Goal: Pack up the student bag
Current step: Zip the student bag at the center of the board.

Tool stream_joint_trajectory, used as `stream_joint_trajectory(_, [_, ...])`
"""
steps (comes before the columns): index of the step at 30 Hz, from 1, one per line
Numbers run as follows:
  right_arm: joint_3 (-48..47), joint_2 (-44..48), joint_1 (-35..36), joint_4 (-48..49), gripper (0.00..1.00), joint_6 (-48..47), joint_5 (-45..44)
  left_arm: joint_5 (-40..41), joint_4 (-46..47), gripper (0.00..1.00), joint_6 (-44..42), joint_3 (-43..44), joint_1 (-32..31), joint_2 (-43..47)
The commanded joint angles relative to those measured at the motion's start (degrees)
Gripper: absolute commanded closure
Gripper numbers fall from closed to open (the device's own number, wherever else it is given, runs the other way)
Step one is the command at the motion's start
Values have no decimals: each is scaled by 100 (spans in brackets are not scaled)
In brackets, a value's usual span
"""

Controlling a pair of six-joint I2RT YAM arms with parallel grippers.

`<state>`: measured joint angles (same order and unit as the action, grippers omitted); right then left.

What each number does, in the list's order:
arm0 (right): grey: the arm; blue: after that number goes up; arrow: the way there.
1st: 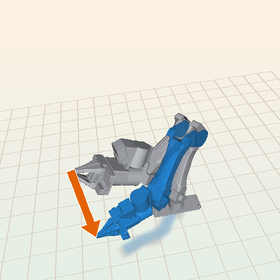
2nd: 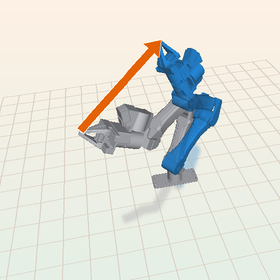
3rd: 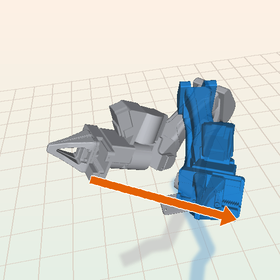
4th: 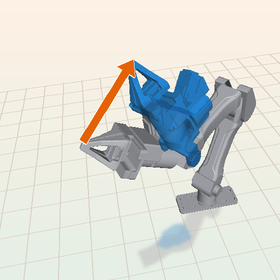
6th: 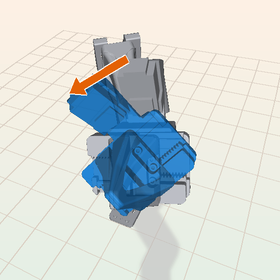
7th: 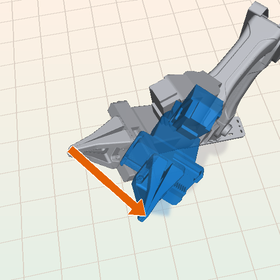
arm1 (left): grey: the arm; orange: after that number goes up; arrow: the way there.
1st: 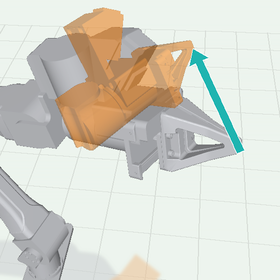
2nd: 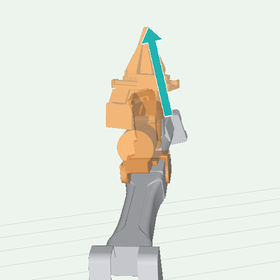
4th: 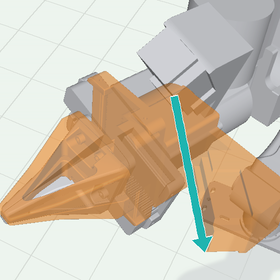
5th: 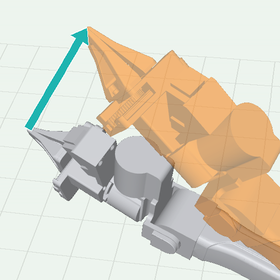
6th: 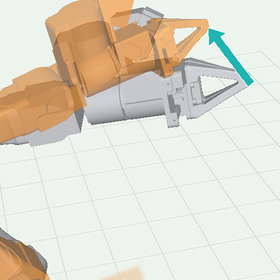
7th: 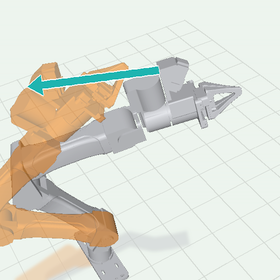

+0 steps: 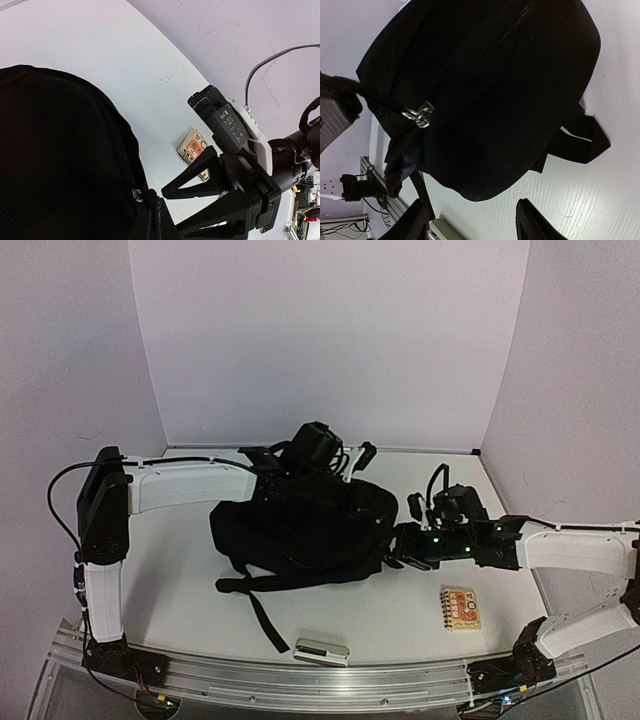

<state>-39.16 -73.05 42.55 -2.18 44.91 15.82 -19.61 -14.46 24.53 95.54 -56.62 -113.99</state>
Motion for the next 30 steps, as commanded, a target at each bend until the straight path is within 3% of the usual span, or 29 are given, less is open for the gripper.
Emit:
stream_joint_trajectory(1, [-39, -289, 11, 546, 53, -6, -296, -125, 164, 100, 72, 208, 25, 92])
stream_joint_trajectory(6, [-127, -694, 11, 978, 74, -50, -196, -115, 241, 100, 118, 56, 28, 144])
stream_joint_trajectory(10, [-50, -679, 8, 1031, 100, 32, -360, -39, 265, 100, 139, -98, 30, 215])
stream_joint_trajectory(15, [313, -647, 6, 834, 100, 643, -991, 190, 277, 100, 187, -361, 95, 395])
stream_joint_trajectory(23, [846, -604, -1, 842, 100, 1221, -849, 729, 108, 100, 144, -781, 175, 671])
stream_joint_trajectory(29, [723, -454, -10, 820, 99, 1121, -535, 245, 174, 100, 22, -779, 147, 663])
stream_joint_trajectory(30, [647, -386, -10, 797, 93, 1087, -510, 123, 244, 100, -11, -791, 107, 661])
